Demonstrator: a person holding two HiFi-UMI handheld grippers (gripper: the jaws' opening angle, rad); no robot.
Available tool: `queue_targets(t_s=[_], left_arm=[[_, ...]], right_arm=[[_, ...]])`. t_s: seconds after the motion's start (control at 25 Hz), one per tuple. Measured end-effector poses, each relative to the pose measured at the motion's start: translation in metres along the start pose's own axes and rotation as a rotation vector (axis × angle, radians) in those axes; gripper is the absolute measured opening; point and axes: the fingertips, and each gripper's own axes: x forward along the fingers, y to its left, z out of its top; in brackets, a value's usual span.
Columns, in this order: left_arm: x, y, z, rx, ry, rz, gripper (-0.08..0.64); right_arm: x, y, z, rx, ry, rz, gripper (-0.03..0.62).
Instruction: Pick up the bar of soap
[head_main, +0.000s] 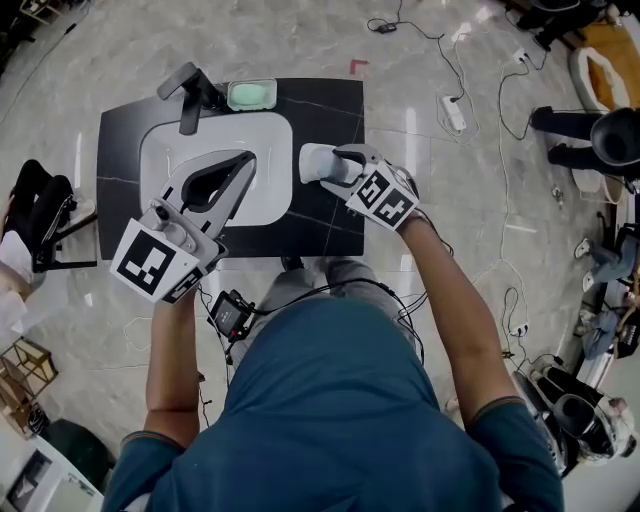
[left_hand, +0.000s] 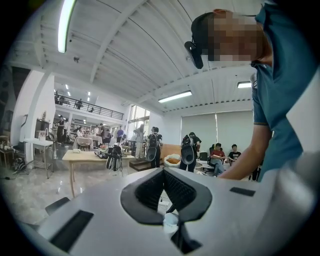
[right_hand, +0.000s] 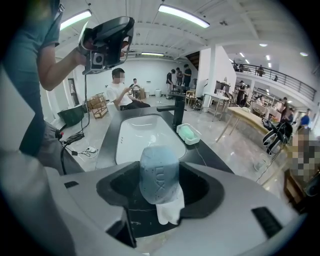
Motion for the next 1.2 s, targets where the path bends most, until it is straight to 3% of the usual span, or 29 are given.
queue_targets(t_s=[0.64, 1.2], left_arm=[[-0.009, -0.009, -0.003, 0.000, 0.001, -0.021, 0.003], [-0.021, -0.009, -0.008, -0.010, -0.003, -0.019, 0.003]], right_arm=[[-0.027, 0.034, 0.021, 0.019, -0.051, -0.036, 0.261], [-0.016, 0.069, 0.016, 0.032, -0.034, 0.002, 0.261]])
